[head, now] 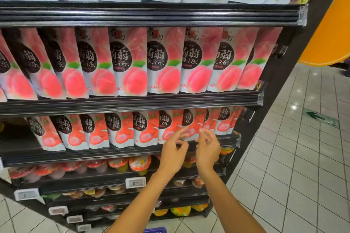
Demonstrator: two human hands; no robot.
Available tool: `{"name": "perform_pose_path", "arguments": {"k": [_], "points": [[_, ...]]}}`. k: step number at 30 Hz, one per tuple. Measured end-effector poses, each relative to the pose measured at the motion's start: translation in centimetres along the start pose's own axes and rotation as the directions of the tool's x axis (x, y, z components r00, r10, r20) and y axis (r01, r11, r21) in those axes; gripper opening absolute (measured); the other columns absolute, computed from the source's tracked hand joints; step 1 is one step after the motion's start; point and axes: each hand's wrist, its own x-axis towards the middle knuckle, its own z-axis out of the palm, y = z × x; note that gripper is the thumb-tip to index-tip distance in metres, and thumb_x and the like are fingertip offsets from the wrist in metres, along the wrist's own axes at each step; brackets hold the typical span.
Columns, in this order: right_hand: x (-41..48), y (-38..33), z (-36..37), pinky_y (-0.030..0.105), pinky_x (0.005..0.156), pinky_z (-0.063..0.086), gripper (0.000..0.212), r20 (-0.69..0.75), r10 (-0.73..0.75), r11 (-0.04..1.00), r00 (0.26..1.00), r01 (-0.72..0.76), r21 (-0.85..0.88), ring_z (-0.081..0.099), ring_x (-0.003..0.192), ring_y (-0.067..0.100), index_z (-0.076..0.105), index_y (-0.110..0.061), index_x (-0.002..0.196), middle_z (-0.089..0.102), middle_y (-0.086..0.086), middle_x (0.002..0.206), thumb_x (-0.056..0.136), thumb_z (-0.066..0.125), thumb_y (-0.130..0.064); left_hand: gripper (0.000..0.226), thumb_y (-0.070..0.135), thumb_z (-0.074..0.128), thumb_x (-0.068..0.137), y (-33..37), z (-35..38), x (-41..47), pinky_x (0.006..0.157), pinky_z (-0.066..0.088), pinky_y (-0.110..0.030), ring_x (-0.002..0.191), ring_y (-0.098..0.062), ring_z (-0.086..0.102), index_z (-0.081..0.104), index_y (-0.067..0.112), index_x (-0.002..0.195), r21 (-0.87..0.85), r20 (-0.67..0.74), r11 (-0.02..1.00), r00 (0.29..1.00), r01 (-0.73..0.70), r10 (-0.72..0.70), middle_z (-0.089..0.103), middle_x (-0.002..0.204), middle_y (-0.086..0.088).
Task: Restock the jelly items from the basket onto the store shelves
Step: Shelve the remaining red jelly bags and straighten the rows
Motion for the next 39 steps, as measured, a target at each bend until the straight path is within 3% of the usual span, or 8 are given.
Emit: {"name": "perform_pose_path", "arguments": {"k": [5,11,16,21,24,30,35,39], "points": [[0.7,0.5,-1.1,0.045,0.061,0.055,0.02,0.056,0.022,0.996,0.998,-0.026,0.087,0.064,0.06,0.019,0.065,-0.027,0.106,0.069,0.001,0.067,0.099,0.053,-0.041,0.053,0.007,0.051,0.095,0.3,1.0,0.2,0.079,0.045,-0.006,0.099,0.004,0.058,0.052,0.041,0.135,0.035,0.045,0.999,0.999,-0.017,0.016,0.062,0.119,0.028],[3.2,0.8,-2.0,0.036,0.063,0.055,0.028,0.013,0.101,0.989,0.995,-0.102,0.102,0.063,0.053,0.008,0.059,-0.021,0.122,0.069,0.001,0.066,0.099,0.054,-0.036,0.053,0.008,0.051,0.095,0.9,2.2,1.0,0.074,0.046,-0.008,0.097,0.002,0.06,0.05,0.046,0.133,0.049,0.076,0.999,0.997,0.012,-0.015,0.064,0.115,0.014],[4.1,0.8,-2.1,0.039,0.065,0.055,0.008,0.054,0.096,0.994,0.994,-0.098,0.044,0.067,0.061,0.021,0.063,-0.031,0.092,0.068,-0.002,0.062,0.098,0.057,-0.032,0.056,0.01,0.05,0.096,1.9,3.8,1.8,0.064,0.046,-0.012,0.085,0.006,0.06,0.047,0.051,0.133,0.1,0.172,0.995,0.985,-0.005,-0.012,0.062,0.122,0.014],[4.3,1.7,-3.3,0.029,0.061,0.048,0.016,-0.043,0.124,0.992,0.991,-0.124,-0.002,0.067,0.063,0.015,0.066,-0.03,0.1,0.068,-0.006,0.068,0.097,0.055,-0.041,0.062,0.011,0.052,0.095,2.5,4.6,1.7,0.071,0.049,-0.012,0.091,0.005,0.06,0.041,0.062,0.128,0.11,0.193,0.993,0.981,-0.03,0.008,0.058,0.122,0.025],[4.7,1.9,-3.9,0.03,0.061,0.052,0.012,0.02,0.108,0.993,0.994,-0.109,0.045,0.065,0.06,0.014,0.065,-0.028,0.1,0.068,-0.004,0.066,0.097,0.058,-0.037,0.067,0.011,0.052,0.094,2.7,4.7,1.5,0.072,0.051,-0.014,0.092,0.004,0.061,0.038,0.07,0.122,0.122,0.19,0.992,0.982,-0.029,0.006,0.055,0.115,0.035],[4.5,0.8,-5.0,0.02,0.057,0.05,0.019,-0.03,0.126,0.984,0.992,-0.121,0.131,0.063,0.053,0.003,0.068,-0.017,0.109,0.069,-0.002,0.066,0.095,0.062,-0.028,0.052,0.011,0.052,0.095,3.9,4.5,1.1,0.078,0.05,-0.015,0.097,0.003,0.06,0.048,0.048,0.131,0.094,0.173,0.995,0.985,-0.026,0.009,0.062,0.12,0.018],[3.6,-5.4,-7.0,0.021,0.06,0.052,0.013,-0.069,-0.08,0.958,0.994,0.096,0.269,0.065,0.065,0.005,0.068,-0.032,0.091,0.069,-0.005,0.071,0.097,0.057,-0.034,0.03,0.014,0.055,0.095,9.3,2.6,0.6,0.086,0.043,-0.008,0.103,0.006,0.059,0.063,0.037,0.112,0.067,0.051,0.97,0.972,-0.233,0.23,0.067,0.106,0.022],[4.5,-12.5,-8.9,0.017,0.069,0.054,0.007,-0.126,-0.312,0.898,0.942,0.336,0.285,0.068,0.081,0.007,0.064,-0.038,0.095,0.069,-0.009,0.088,0.095,0.057,-0.037,0.031,0.014,0.055,0.088,14.4,-0.2,1.4,0.104,0.028,-0.008,0.122,0.002,0.047,0.067,0.028,0.114,0.322,-0.094,0.796,0.82,-0.512,0.565,0.058,0.12,0.021]]}}
